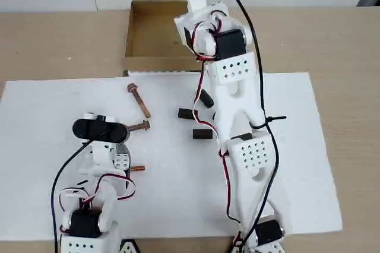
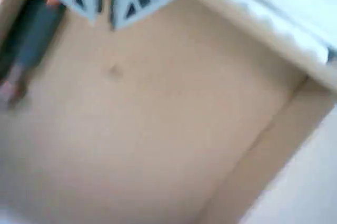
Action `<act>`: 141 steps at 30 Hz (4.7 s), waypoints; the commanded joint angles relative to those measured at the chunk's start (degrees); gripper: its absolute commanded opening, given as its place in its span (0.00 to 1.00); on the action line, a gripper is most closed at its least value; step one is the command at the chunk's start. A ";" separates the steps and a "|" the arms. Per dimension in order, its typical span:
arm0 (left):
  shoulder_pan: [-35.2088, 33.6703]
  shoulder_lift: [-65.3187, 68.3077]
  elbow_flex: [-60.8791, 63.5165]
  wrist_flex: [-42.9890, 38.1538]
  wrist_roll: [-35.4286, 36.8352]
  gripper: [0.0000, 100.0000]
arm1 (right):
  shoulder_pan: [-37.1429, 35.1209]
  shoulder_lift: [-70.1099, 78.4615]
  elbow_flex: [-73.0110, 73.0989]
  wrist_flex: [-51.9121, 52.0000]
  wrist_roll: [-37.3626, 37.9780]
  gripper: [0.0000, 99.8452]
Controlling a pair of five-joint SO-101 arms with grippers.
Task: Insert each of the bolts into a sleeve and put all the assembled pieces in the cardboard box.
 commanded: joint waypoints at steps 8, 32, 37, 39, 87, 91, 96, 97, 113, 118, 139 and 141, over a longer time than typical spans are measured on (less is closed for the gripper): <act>0.18 -0.53 -0.31 -1.32 -0.09 0.01 | -0.31 -11.82 -2.02 11.47 -6.07 0.00; 0.26 -0.53 -0.31 -1.23 -0.09 0.01 | -4.62 -32.13 16.09 12.26 -6.24 0.00; 0.26 -0.53 -0.31 -1.23 -0.09 0.01 | -4.35 -42.68 34.20 12.09 -6.24 0.00; 0.26 -0.53 -0.31 -1.23 -0.09 0.01 | -4.35 -46.02 40.62 12.09 -6.24 0.00; 0.09 -0.53 -0.31 -1.14 -0.09 0.01 | 5.85 -42.33 89.85 1.27 34.20 0.12; 0.09 -0.53 -0.31 -1.14 -0.09 0.01 | 5.85 -40.48 89.85 0.40 34.29 0.13; 0.18 -0.53 -0.31 -1.14 -0.09 0.01 | 5.85 -39.52 89.85 0.04 37.10 0.22; 0.18 -0.53 -0.31 -1.14 -0.09 0.01 | 5.85 -39.43 89.85 0.04 37.27 0.22; 0.18 -0.53 -0.31 -1.05 -0.09 0.01 | 5.23 -33.54 89.76 -4.62 40.00 0.22; 0.18 -0.53 -0.31 -1.05 -0.09 0.01 | 5.58 -31.16 89.76 -4.62 39.65 0.15; 0.18 -0.35 -0.84 -0.44 -0.09 0.01 | 5.23 -42.33 77.27 10.51 31.47 0.01; -0.09 -0.35 -2.95 1.49 -2.02 0.02 | 5.14 -45.32 77.45 11.56 29.36 0.01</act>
